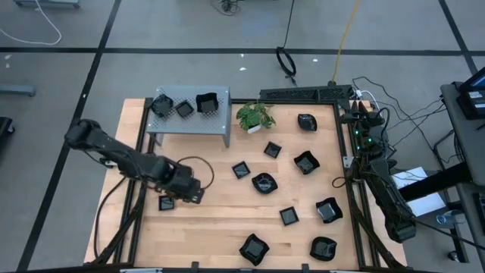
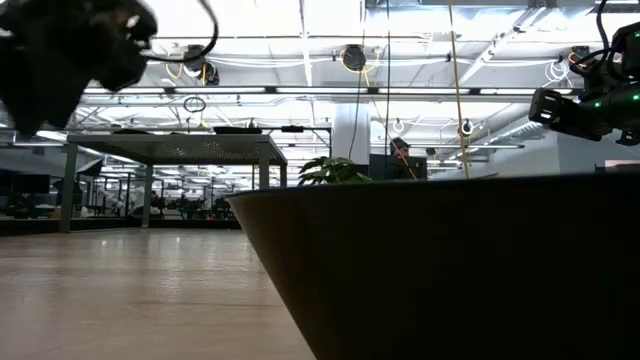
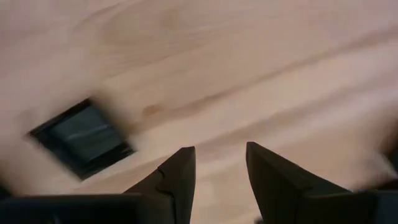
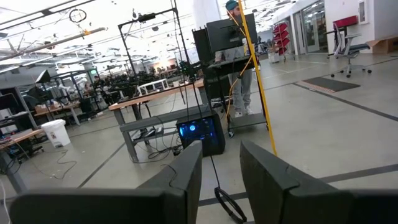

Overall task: Pick & Place Mini shaped plates
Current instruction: Stack the black square plate on top of the other black square plates on the shelf

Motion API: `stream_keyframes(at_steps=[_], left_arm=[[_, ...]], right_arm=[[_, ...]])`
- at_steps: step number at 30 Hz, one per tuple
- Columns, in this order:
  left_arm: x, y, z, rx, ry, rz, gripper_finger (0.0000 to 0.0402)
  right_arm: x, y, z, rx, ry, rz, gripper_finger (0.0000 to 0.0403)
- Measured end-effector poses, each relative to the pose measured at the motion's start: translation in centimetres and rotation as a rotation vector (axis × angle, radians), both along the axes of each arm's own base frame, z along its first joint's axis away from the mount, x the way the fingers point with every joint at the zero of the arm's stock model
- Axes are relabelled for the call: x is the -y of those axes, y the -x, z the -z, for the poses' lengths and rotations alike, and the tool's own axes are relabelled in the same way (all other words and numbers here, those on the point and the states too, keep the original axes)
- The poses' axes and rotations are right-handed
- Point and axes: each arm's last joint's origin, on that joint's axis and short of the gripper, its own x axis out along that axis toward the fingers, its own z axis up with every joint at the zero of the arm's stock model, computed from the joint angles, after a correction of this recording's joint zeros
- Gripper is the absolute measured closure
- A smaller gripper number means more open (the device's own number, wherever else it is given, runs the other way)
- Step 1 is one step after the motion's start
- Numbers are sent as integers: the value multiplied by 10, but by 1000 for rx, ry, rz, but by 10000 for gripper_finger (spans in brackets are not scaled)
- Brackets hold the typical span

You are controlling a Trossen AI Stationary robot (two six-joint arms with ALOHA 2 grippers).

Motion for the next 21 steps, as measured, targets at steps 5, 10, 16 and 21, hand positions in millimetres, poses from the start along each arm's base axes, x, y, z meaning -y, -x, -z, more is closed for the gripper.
stream_keyframes(at_steps=[5,10,16,21], left_arm=[[14,6,21,-221,-65,-109,256],[23,8,39,-349,-135,-156,256],[26,6,62,-477,-248,-184,256],[26,6,78,-574,-312,-186,256]], right_arm=[[0,0,0,0,0,0,303],[0,0,0,0,0,0,303],[0,0,0,0,0,0,303],[0,0,0,0,0,0,303]])
